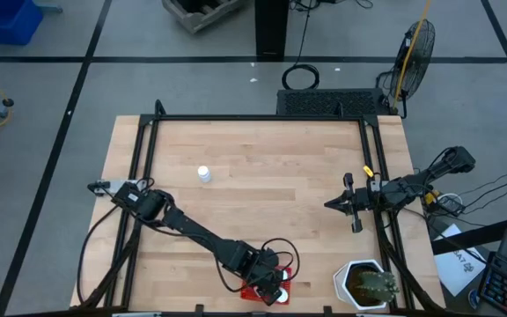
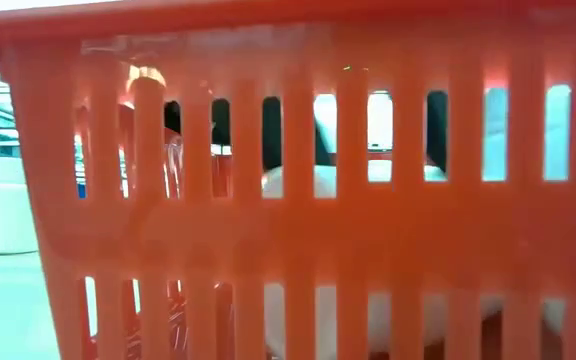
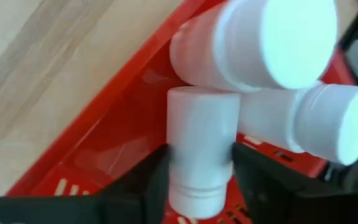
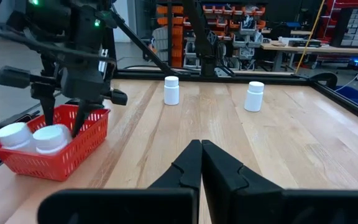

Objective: Pick and place pill bottles into a basket
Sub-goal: Put the white pill bottle into the red basket

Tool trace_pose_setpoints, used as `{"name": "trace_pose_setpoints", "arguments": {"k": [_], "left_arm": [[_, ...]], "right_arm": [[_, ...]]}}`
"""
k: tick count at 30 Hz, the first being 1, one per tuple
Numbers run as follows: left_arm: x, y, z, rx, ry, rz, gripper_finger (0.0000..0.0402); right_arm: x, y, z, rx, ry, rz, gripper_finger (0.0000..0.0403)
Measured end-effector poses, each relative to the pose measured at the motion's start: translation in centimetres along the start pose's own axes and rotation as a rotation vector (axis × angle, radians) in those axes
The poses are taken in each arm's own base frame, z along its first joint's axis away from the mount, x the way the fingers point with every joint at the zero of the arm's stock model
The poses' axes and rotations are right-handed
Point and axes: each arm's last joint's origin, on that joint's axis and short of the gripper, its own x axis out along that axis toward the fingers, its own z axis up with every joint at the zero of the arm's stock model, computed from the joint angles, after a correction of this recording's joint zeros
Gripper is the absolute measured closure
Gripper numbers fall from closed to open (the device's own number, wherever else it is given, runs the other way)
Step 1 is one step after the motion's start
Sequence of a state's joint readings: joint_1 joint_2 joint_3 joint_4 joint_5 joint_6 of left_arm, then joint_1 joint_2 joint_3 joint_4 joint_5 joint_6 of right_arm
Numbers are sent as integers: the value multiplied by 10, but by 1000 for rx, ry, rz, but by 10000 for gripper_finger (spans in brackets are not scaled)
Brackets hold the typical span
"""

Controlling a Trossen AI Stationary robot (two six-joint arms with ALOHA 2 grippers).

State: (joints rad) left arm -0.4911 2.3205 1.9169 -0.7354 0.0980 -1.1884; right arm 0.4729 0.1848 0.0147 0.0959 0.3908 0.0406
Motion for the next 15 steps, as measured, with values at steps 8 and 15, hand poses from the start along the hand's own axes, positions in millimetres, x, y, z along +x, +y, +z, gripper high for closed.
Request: {"name": "trace_pose_setpoints", "arguments": {"k": [8,15], "left_arm": [[2,8,-10,49,80,87,142],[1,8,-11,99,80,93,146]], "right_arm": [[0,0,0,0,0,0,399],[0,0,0,0,0,0,398]]}}
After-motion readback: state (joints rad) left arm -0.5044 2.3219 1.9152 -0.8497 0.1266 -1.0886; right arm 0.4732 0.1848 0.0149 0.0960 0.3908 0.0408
